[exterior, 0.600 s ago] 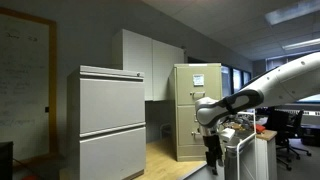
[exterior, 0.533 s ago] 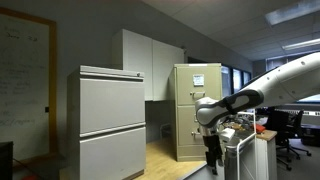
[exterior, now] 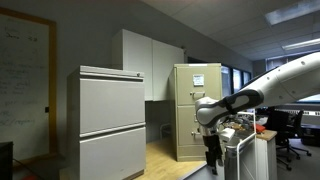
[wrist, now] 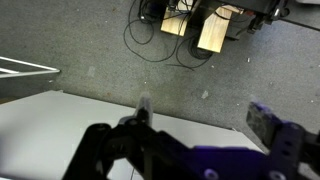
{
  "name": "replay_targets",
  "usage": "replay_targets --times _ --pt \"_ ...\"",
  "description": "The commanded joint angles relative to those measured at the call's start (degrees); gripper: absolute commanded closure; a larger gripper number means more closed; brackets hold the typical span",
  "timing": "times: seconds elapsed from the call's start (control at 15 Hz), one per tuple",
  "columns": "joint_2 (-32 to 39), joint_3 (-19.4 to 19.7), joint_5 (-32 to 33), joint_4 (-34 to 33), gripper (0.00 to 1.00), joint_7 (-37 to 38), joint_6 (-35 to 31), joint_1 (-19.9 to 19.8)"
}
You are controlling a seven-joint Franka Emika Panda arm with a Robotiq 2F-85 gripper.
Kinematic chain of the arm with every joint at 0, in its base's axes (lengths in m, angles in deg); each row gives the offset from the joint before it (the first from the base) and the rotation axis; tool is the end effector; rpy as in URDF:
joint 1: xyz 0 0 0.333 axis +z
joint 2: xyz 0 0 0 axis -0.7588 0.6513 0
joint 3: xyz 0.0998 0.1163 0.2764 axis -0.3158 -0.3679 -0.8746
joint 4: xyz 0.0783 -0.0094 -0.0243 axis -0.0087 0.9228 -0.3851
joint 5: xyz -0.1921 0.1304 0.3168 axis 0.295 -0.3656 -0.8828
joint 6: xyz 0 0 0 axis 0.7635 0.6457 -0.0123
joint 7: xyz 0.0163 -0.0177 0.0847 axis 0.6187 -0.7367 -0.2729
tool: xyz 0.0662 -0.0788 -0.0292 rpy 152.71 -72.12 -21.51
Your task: Open the bottom drawer of the cabinet to the right.
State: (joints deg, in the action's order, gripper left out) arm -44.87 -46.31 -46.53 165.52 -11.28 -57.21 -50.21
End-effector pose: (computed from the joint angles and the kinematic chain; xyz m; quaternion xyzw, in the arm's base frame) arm 0.4394 -0.0671 0.4562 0.9867 0.1256 -0.1010 0.0211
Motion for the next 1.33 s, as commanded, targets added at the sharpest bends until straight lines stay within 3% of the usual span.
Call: replay_targets --times 0.0,0.6,0.93,1.27 --pt "0.7 0.2 -1.0 -0.8 0.00 -0.7 -0.2 -0.5" --pt "7.9 2.1 -10.8 -11.0 0.00 0.3 -11.3 -1.5" --pt "15.9 2.6 -18.7 -24.0 0.00 1.0 -17.1 -2.7" --pt "25.1 3.3 -20.1 -38.0 0.00 3.2 -16.3 -6.9"
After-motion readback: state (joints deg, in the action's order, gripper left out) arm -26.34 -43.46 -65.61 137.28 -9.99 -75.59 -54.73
